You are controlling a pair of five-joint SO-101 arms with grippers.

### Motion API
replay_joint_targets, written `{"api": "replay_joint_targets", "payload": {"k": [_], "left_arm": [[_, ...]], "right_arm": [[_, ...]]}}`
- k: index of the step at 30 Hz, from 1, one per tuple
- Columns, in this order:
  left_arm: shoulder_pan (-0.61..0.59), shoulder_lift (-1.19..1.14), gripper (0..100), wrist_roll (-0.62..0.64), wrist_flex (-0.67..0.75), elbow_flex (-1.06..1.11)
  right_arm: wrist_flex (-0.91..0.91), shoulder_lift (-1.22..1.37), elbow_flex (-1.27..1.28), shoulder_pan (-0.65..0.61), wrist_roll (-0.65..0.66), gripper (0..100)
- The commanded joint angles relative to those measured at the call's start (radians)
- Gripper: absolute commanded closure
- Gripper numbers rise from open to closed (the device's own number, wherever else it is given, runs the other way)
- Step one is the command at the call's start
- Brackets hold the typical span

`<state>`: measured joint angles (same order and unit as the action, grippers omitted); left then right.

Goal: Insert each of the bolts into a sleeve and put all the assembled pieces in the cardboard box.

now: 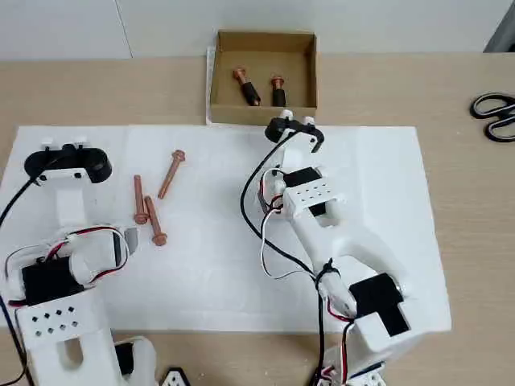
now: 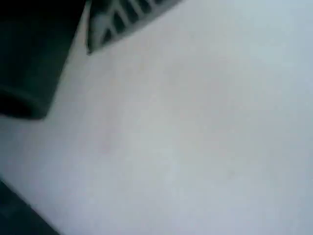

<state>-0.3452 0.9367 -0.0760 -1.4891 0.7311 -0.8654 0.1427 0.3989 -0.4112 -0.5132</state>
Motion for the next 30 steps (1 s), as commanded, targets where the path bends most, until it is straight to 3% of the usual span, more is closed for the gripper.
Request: {"api": "replay_joint_targets", "payload": {"k": [1,4,7,16,30], "left_arm": [[0.0,0.012,78,-0.005,0.02,-0.002],[0.0,0.012,78,-0.005,0.02,-0.002],[0.0,0.012,78,-0.005,0.02,-0.002],[0.0,0.012,78,-0.005,0.02,-0.002],[0.0,0.011,78,-0.005,0.02,-0.002]], "right_arm": [[0.018,0.015,-0.006,-0.001,-0.006,87.4],[0.013,0.013,-0.005,-0.001,-0.005,90.1],[0.012,0.013,-0.005,-0.001,-0.003,99.8],[0.01,-0.001,-0.005,-0.005,-0.003,99.5],[-0.222,-0.374,-0.005,-0.004,-0.003,99.5]]}}
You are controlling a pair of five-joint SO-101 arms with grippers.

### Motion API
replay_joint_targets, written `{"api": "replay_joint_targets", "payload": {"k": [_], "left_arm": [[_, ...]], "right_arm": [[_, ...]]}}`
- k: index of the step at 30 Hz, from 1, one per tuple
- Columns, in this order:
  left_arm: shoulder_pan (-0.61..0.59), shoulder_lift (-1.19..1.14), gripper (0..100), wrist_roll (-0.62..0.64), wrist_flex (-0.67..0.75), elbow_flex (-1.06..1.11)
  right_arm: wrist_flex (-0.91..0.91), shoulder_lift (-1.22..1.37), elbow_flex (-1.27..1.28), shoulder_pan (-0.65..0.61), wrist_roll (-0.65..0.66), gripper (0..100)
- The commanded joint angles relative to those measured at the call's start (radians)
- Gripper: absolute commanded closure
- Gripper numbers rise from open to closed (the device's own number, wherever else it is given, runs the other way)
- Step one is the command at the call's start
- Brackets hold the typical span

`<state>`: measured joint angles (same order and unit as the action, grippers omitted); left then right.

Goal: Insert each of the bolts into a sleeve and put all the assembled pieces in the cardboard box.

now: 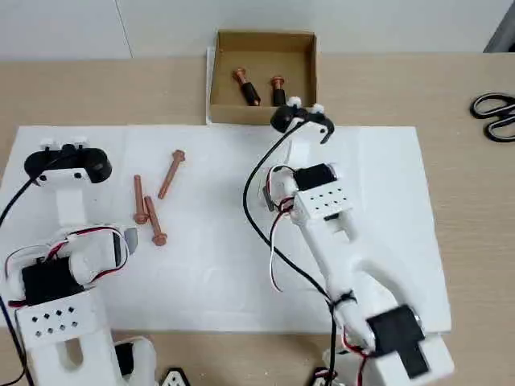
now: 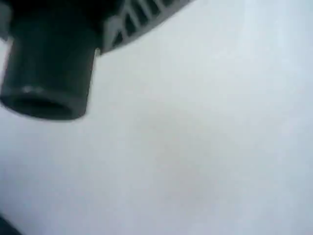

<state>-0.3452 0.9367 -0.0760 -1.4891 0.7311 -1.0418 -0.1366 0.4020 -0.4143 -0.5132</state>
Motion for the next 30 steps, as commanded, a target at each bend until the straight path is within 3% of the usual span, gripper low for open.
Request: {"api": "replay_joint_targets", "payload": {"k": [1,7,16,30], "left_arm": [[0.0,0.012,78,-0.005,0.02,-0.002],[0.0,0.012,78,-0.005,0.02,-0.002],[0.0,0.012,78,-0.005,0.02,-0.002],[0.0,0.012,78,-0.005,0.02,-0.002]], "right_arm": [[-0.07,-0.108,-0.008,0.001,-0.003,99.5],[-0.185,-0.139,-0.008,0.041,0.012,99.5],[-0.243,-0.137,-0.003,0.096,0.41,99.5],[-0.194,0.147,-0.009,0.097,0.42,99.5]]}}
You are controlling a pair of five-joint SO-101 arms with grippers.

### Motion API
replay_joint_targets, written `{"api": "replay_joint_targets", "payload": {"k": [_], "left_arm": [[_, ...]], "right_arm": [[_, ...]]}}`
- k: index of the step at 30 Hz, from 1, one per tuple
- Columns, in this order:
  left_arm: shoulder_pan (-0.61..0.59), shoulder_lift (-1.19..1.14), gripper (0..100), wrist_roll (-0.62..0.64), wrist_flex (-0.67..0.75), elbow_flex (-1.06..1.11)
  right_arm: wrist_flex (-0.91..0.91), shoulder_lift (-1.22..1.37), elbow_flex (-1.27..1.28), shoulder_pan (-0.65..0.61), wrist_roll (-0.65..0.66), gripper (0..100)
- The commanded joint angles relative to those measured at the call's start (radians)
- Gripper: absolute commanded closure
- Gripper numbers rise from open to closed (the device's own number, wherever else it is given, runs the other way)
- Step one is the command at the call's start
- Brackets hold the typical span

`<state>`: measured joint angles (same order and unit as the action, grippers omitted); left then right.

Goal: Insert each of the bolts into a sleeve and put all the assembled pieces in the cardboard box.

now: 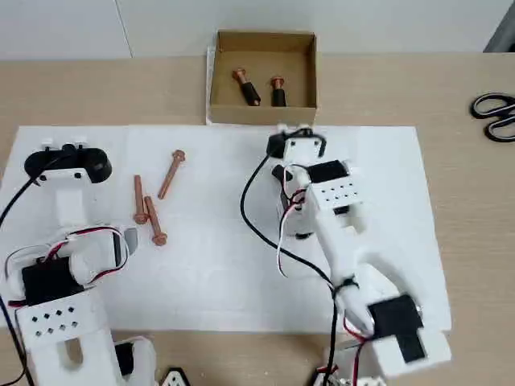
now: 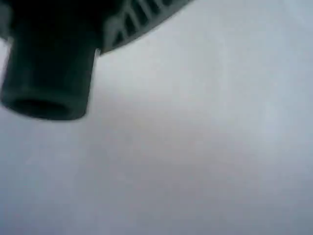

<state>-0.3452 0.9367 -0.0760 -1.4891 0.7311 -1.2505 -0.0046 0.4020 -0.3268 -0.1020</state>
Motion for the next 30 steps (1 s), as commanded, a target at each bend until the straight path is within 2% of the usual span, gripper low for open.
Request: {"api": "replay_joint_targets", "payload": {"k": [1,7,16,21,30], "left_arm": [[0.0,0.012,78,-0.005,0.02,-0.002],[0.0,0.012,78,-0.005,0.02,-0.002],[0.0,0.012,78,-0.005,0.02,-0.002],[0.0,0.012,78,-0.005,0.02,-0.002],[0.0,0.012,78,-0.005,0.02,-0.002]], "right_arm": [[0.015,0.018,-0.009,0.01,0.009,99.4],[0.005,0.022,-0.008,0.036,0.009,90.7],[0.005,0.022,-0.008,0.033,0.037,90.3],[0.005,0.022,-0.008,0.035,0.037,84.6],[0.016,0.022,-0.011,0.035,0.038,84.3]]}}
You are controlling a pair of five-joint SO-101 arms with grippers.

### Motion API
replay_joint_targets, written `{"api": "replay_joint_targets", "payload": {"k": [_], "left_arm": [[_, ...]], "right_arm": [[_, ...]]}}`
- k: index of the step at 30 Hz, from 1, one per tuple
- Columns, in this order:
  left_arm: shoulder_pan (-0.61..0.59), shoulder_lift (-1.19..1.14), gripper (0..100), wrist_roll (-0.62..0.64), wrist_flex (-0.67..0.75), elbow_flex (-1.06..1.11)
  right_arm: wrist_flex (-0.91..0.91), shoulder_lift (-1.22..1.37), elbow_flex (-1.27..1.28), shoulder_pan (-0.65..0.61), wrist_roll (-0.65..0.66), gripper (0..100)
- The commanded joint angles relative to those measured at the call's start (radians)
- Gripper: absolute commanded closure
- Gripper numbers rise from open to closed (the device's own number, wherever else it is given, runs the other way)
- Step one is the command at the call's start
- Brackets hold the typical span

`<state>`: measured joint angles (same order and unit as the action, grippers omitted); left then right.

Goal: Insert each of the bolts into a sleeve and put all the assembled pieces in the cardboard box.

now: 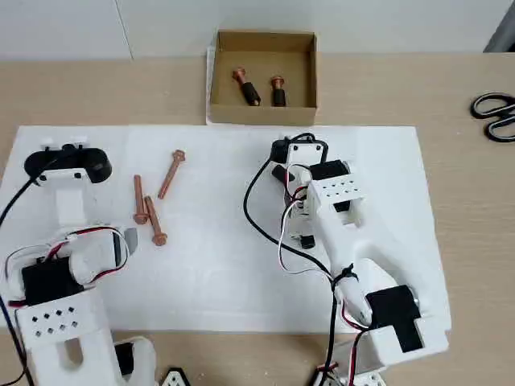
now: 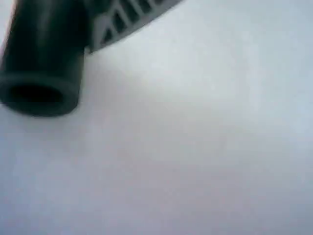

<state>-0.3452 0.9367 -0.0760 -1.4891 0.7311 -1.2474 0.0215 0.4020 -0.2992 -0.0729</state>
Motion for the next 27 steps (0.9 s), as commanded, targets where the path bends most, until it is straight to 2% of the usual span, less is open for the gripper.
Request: {"api": "replay_joint_targets", "payload": {"k": [1,14,27], "left_arm": [[0.0,0.012,78,-0.005,0.02,-0.002],[0.0,0.012,78,-0.005,0.02,-0.002],[0.0,0.012,78,-0.005,0.02,-0.002]], "right_arm": [[0.016,-0.004,-0.011,0.004,0.009,84.3],[0.048,0.005,-0.011,0.002,0.009,84.4],[0.067,0.18,-0.075,0.002,0.006,84.5]]}}
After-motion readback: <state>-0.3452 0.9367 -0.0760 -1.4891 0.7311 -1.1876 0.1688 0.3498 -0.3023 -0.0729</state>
